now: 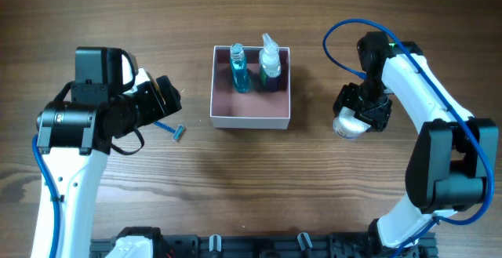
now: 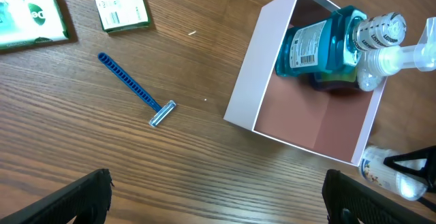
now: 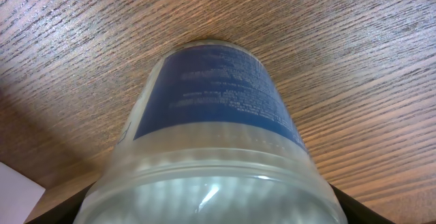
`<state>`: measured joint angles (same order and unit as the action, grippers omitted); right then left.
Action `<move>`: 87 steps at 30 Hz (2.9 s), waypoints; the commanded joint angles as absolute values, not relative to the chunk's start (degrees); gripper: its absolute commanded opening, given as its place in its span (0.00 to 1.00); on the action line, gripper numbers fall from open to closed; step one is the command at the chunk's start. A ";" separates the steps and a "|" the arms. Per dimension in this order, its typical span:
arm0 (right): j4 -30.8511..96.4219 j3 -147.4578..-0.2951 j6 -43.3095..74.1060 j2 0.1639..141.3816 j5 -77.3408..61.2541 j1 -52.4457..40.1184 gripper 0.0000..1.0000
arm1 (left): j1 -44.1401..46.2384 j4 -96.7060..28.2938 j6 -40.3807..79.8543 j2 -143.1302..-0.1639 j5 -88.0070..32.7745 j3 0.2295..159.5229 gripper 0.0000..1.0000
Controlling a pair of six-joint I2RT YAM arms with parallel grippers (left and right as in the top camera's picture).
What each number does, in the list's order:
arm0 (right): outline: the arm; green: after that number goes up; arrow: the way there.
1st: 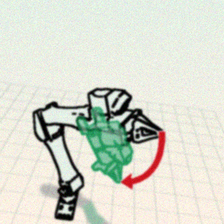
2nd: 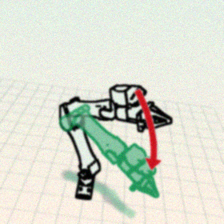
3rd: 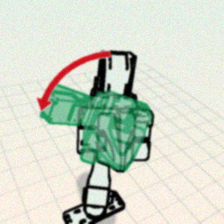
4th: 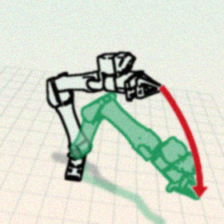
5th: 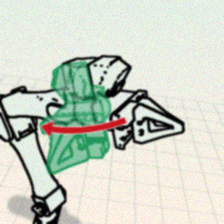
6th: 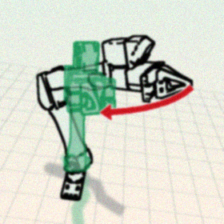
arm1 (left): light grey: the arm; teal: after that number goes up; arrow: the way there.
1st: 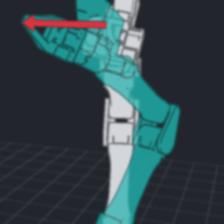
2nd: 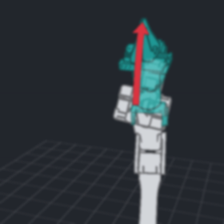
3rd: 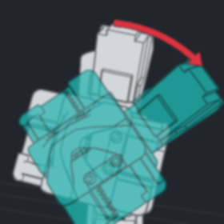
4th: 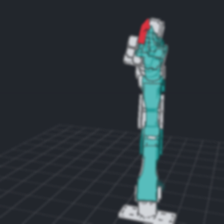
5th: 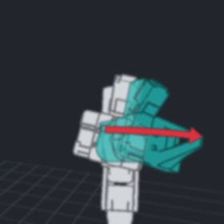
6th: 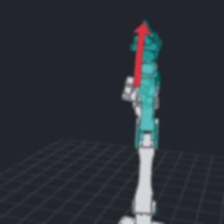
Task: Pack container
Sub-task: 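Lower right gripper onto the white cotton-swab tub and grasp it, then carry the cotton-swab tub into the box front corner and release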
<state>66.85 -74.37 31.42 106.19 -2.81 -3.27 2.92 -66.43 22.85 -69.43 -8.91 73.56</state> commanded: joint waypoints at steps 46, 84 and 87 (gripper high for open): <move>45.91 -75.53 20.27 94.76 1.67 -32.95 0.05 | 3.16 -66.02 22.79 -69.45 -9.17 74.59 1.00; 43.79 -75.53 19.62 100.29 1.48 -32.95 0.84 | 3.16 -66.52 22.76 -69.45 -9.17 74.59 1.00; 43.90 -75.53 19.59 100.29 1.50 -32.95 0.85 | 3.16 -66.50 22.76 -69.45 -9.17 74.59 1.00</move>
